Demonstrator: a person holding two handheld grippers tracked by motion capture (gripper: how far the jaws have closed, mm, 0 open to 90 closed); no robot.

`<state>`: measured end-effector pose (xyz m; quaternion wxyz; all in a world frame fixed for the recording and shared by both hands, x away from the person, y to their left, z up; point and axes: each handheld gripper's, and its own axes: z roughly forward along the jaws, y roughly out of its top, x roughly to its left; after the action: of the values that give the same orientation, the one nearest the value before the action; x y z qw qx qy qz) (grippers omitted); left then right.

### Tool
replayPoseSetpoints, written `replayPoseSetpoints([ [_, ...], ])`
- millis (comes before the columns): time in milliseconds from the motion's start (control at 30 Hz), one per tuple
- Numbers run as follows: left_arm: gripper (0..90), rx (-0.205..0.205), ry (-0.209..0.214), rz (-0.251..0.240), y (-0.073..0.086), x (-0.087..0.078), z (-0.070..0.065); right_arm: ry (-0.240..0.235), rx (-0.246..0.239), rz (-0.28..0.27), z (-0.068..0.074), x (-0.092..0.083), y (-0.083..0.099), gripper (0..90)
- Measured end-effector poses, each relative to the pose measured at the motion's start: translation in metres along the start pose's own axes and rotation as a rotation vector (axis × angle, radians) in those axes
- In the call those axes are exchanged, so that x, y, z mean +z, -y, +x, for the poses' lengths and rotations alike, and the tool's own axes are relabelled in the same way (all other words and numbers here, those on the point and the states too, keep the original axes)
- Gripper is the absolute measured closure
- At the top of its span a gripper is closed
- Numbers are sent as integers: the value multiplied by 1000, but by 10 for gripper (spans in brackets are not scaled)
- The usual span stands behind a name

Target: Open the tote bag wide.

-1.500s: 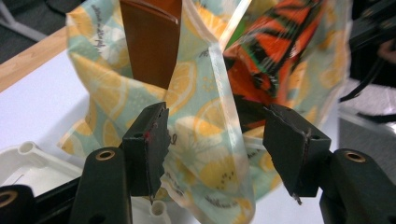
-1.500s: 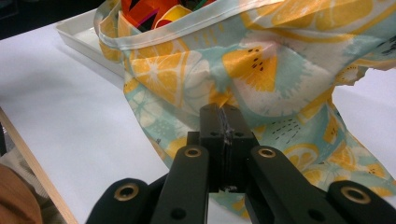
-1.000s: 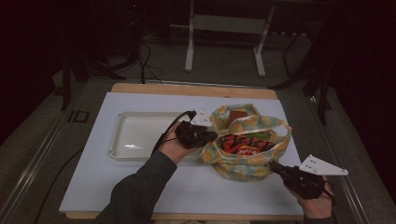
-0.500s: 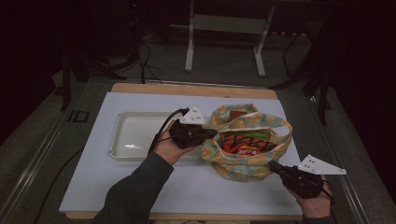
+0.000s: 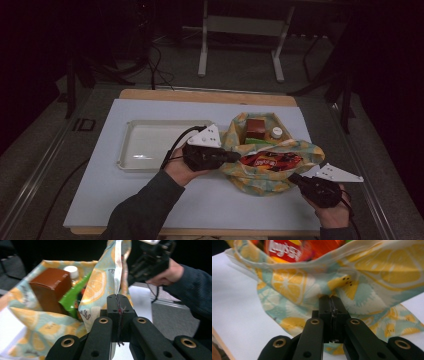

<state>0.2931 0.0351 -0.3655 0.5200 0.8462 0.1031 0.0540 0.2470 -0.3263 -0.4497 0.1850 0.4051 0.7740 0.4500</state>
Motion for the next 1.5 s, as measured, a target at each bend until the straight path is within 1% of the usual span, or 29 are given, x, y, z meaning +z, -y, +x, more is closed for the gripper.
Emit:
replayPoseSetpoints([
  [33, 893, 7, 12, 4, 2, 2, -1, 0, 0, 0, 0, 0, 0, 888],
  [67, 893, 20, 29, 26, 5, 7, -3, 8, 12, 10, -4, 2, 3, 889],
  [100, 893, 20, 29, 26, 5, 7, -3, 12, 20, 14, -5, 4, 4, 890],
  [133, 893, 30, 40, 57, 9, 13, -4, 15, 26, 17, -7, 5, 5, 890],
  [167, 893, 30, 40, 57, 9, 13, -4, 18, 37, 22, -8, 5, 6, 890],
  [200, 892, 29, 46, 105, 13, 20, -3, 22, 38, 23, -9, 6, 7, 890],
  [233, 892, 29, 46, 105, 13, 20, -3, 22, 38, 23, -9, 6, 7, 890],
  [267, 892, 26, 33, 153, 19, 27, 0, 29, 44, 27, -11, 6, 9, 890],
  [300, 892, 26, 33, 153, 19, 27, 0, 33, 45, 30, -11, 5, 10, 890],
  [367, 892, 1, 32, 172, 26, 33, 5, 38, 46, 30, -12, 3, 11, 889],
  [400, 892, -26, 29, 186, 33, 39, 9, 41, 48, 30, -12, 1, 12, 889],
  [433, 892, -26, 29, 186, 33, 39, 9, 41, 48, 30, -12, 1, 12, 889],
  [500, 892, -46, 26, 204, 41, 45, 13, 47, 53, 26, -14, -2, 13, 889],
  [600, 892, -48, 17, 237, 47, 52, 14, 54, 61, 32, -17, -5, 14, 889],
  [700, 892, -55, 8, 271, 52, 59, 17, 56, 60, 37, -19, -4, 16, 890],
  [800, 892, -57, -12, 304, 57, 65, 20, 53, 65, 44, -19, -4, 18, 882],
  [900, 892, -79, -17, 309, 62, 67, 23, 53, 65, 44, -20, -6, 21, 873],
  [933, 892, -80, -18, 315, 64, 68, 24, 51, 65, 41, -21, -7, 22, 866],
  [1067, 892, -97, -34, 321, 68, 69, 27, 58, 68, 30, -22, -16, 21, 807],
  [1133, 892, -97, -45, 323, 69, 69, 28, 68, 65, 15, -23, -23, 19, 741],
  [1167, 891, -98, -47, 322, 69, 69, 28, 66, 65, 10, -23, -26, 19, 713],
  [1233, 891, -100, -51, 315, 68, 68, 28, 59, 55, -3, -22, -33, 16, 609],
  [1300, 889, -98, -50, 303, 67, 67, 28, 54, 44, -16, -20, -40, 14, 542],
  [1400, 885, -94, -41, 275, 65, 65, 26, 38, 25, -26, -17, -46, 11, 463],
  [1500, 882, -83, -24, 254, 62, 64, 24, 27, 8, -37, -12, -51, 7, 418],
])
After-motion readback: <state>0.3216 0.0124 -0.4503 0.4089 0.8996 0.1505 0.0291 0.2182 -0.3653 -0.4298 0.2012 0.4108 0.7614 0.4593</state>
